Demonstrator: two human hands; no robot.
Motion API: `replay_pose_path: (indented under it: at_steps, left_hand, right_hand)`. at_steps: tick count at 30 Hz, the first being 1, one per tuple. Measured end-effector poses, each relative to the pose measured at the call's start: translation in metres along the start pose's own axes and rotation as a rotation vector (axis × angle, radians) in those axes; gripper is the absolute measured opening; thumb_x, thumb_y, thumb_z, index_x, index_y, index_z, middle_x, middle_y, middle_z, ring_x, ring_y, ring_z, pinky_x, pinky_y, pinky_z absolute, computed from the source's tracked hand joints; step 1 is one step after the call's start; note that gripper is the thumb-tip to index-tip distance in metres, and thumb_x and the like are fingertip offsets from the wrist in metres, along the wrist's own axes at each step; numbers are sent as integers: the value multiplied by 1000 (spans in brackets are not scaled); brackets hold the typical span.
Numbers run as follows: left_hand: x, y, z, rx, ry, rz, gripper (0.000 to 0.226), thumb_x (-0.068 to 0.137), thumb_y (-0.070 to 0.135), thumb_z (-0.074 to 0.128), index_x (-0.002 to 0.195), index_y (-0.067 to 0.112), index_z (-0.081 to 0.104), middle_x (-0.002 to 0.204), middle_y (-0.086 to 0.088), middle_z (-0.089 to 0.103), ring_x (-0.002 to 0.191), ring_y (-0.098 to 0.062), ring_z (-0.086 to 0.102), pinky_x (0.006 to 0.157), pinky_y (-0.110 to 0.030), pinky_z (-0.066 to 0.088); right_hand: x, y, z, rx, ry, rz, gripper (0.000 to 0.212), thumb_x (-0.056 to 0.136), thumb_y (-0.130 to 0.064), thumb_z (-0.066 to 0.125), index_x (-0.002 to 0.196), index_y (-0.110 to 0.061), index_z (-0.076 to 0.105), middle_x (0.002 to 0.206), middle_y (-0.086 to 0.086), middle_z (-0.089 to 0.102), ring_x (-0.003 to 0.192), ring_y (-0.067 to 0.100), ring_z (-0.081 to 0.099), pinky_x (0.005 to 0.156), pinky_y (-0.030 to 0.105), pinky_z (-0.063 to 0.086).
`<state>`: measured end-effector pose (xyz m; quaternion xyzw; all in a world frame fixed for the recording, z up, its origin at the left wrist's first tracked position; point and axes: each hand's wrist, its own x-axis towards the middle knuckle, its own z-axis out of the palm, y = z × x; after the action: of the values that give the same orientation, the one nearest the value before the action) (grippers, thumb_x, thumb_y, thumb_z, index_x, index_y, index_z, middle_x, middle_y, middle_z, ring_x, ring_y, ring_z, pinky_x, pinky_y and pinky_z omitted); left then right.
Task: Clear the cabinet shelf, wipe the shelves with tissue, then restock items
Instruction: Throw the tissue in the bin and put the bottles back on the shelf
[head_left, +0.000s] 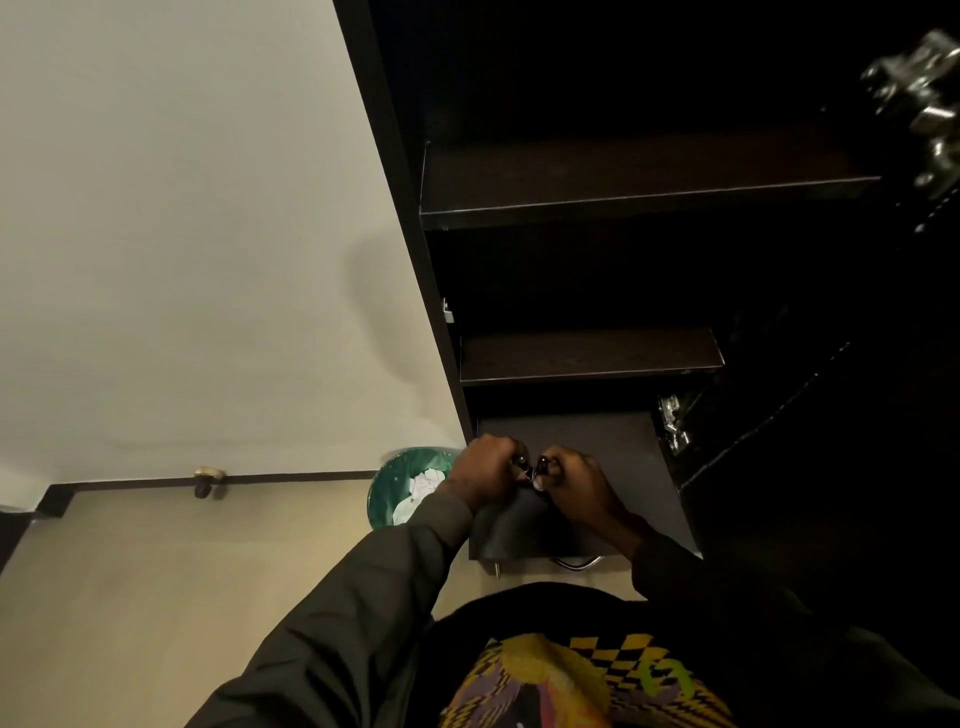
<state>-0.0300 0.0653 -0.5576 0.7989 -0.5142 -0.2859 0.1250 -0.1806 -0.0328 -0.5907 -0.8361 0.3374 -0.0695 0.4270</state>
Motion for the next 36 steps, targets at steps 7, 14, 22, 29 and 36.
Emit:
replay_pose_path:
  at_steps: [7,14,22,29,36]
  left_hand:
    - [-12,50,-66,102,57,39,24,82,20,73,105,12,73,108,-13,72,106,-33,65,84,-35,48]
    - [-25,95,-138,122,117,112,23,84,19,74,107,16,71,106,-6,70,101,-24,66,74,-27,44]
    - [-58,166,-240,122,189,281,24,89,26,73,112,21,70,103,4,69,93,-9,62,74,-21,44]
    - [-82,205,-305,127,281,393,36,89,25,72,125,19,65,100,22,55,89,6,53,67,-9,37]
    - [-101,242,-365,154,404,444,50,87,22,74,134,15,59,104,11,67,100,0,60,74,-8,43]
  right_hand:
    - [-6,-27,-31,252,68,-43,26,83,-1,68,93,-24,62,97,-1,65,89,-2,66,80,18,53]
    - [-13,-88,-96,533,200,-120,34,84,1,70,94,-31,68,103,-5,66,95,-1,67,79,18,54]
    - [-18,-161,-182,582,290,-304,33,81,-5,76,103,-29,69,108,-3,69,99,4,67,75,15,52]
    - [-30,-215,-241,520,341,-475,29,81,-17,75,106,-31,69,106,-9,69,103,5,65,77,15,52]
    - [-40,-270,-296,396,437,-612,40,73,-47,67,110,-31,68,108,-10,67,107,5,62,82,17,53]
